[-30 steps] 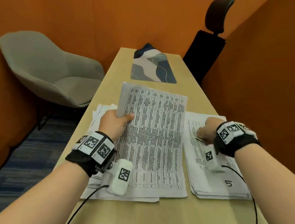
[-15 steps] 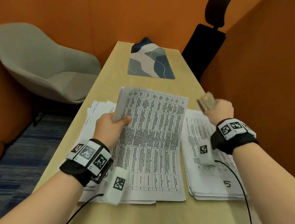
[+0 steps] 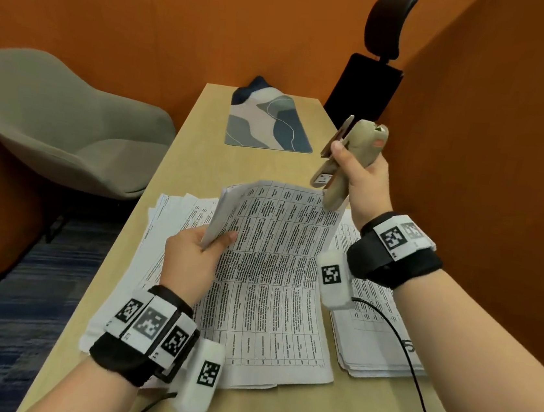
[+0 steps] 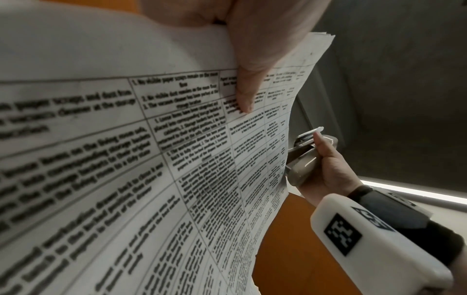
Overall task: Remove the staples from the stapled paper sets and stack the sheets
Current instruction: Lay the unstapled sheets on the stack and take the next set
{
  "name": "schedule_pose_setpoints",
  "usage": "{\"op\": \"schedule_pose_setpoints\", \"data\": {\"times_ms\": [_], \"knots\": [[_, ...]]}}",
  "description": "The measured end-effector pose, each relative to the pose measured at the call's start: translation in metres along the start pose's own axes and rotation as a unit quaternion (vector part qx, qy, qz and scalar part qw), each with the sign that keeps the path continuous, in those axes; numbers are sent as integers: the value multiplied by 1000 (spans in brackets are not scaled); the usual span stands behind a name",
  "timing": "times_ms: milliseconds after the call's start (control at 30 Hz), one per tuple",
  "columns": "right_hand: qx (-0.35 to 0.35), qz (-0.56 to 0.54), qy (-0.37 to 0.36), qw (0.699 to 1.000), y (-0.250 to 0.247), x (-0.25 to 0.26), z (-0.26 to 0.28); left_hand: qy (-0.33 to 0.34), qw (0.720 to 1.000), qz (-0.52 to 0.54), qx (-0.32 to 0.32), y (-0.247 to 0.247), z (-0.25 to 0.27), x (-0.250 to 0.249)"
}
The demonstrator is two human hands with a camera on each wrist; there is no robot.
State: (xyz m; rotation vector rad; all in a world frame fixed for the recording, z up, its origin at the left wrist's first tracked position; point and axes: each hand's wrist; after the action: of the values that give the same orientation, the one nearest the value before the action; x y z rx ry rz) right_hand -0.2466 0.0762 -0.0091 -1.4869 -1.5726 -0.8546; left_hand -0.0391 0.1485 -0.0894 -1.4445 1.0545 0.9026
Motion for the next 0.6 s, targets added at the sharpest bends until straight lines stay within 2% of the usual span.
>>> {"op": "schedule_pose_setpoints", "data": {"times_ms": [67,233,333,500,600], "knots": [[8,5,-3,1000,2,0,0,7,1000,-10,2,2,3,-2],[-33,-33,19,999,0,6,-1,15,1000,-18,-10,2,6,-1],[-32,-47,20,998,3,8,0,24,999,-17,-12,4,8,-4],[23,-10,28,999,18,8,6,49,998,-23,-12,9,9,-9],[-7,12,35,999,18,2,7,56,998,-22,-16,7,11,-11]]}}
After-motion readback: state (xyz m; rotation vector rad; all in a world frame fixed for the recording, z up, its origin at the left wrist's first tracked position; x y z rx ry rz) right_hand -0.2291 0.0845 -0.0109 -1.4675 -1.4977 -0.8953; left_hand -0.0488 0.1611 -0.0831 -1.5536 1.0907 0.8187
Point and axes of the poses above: each hand's wrist, its own z-axis away from the middle knuckle, its own y-axis out of the palm, x = y × z, and after that the axes turned 14 degrees about x, right-handed
